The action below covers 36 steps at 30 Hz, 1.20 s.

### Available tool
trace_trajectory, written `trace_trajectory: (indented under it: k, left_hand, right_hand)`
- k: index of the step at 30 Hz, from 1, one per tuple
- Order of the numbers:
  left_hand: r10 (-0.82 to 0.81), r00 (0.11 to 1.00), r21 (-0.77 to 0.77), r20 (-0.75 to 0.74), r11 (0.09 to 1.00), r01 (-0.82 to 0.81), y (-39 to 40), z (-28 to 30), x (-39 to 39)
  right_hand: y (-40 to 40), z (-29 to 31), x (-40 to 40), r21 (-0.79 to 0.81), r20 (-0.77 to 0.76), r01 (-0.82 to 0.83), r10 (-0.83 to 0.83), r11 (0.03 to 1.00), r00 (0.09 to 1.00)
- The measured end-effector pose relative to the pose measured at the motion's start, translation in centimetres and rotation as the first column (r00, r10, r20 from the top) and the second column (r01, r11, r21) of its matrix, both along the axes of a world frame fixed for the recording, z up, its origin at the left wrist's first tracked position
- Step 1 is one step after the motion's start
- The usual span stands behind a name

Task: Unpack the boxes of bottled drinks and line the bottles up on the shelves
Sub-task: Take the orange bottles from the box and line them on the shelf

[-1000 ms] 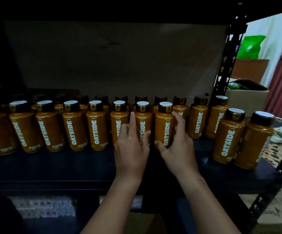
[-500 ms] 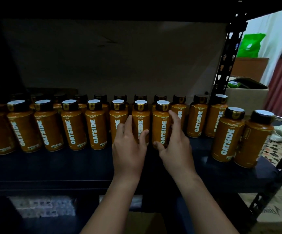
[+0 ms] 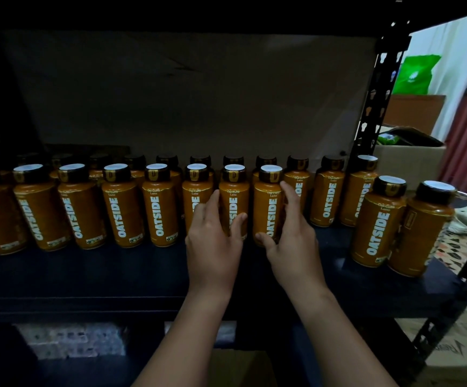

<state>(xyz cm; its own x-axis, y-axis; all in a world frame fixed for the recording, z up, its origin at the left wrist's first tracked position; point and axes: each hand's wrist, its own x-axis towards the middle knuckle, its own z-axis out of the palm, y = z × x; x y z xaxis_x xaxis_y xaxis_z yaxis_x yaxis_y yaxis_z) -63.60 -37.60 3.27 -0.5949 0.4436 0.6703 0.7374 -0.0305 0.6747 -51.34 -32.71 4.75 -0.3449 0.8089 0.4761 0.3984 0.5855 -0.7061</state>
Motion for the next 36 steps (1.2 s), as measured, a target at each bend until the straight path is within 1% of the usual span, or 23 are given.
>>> trace_trajectory:
  k: [21, 26, 28, 32, 34, 36]
  left_hand:
    - [0.017, 0.999, -0.001, -0.033, 1.0, -0.017, -0.2, -0.2, 0.0]
    - [0.036, 0.998, -0.026, -0.06, 0.999, -0.038, -0.5, -0.3, 0.2]
    - [0.063, 0.994, -0.032, -0.092, 0.997, -0.066, -0.7, -0.1, 0.4]
    - [0.146, 0.965, 0.001, -0.217, 0.989, -0.149, -1.2, 0.2, 0.7]
    - [0.116, 0.944, 0.036, -0.309, 0.993, -0.11, -1.1, 0.3, 0.8]
    - [-0.008, 0.912, 0.03, -0.411, 0.999, 0.022, -0.8, 0.3, 1.2]
  right_hand:
    - [0.0, -0.2, 0.0, 0.072, 0.035, 0.026, -0.029, 0.997, 0.999]
    - [0.0, -0.1, 0.1, 0.075, 0.053, 0.019, -0.022, 0.997, 0.998]
    - [0.0, -0.1, 0.2, 0.056, 0.045, 0.018, -0.02, 0.998, 0.999]
    - [0.1, -0.2, 0.7, 0.011, -0.001, 0.006, -0.006, 1.0, 1.0]
    - [0.0, -0.3, 1.4, 0.017, 0.004, 0.03, -0.03, 0.999, 1.0]
    - [0.0, -0.6, 2.7, 0.099, -0.006, 0.087, -0.086, 0.991, 0.996]
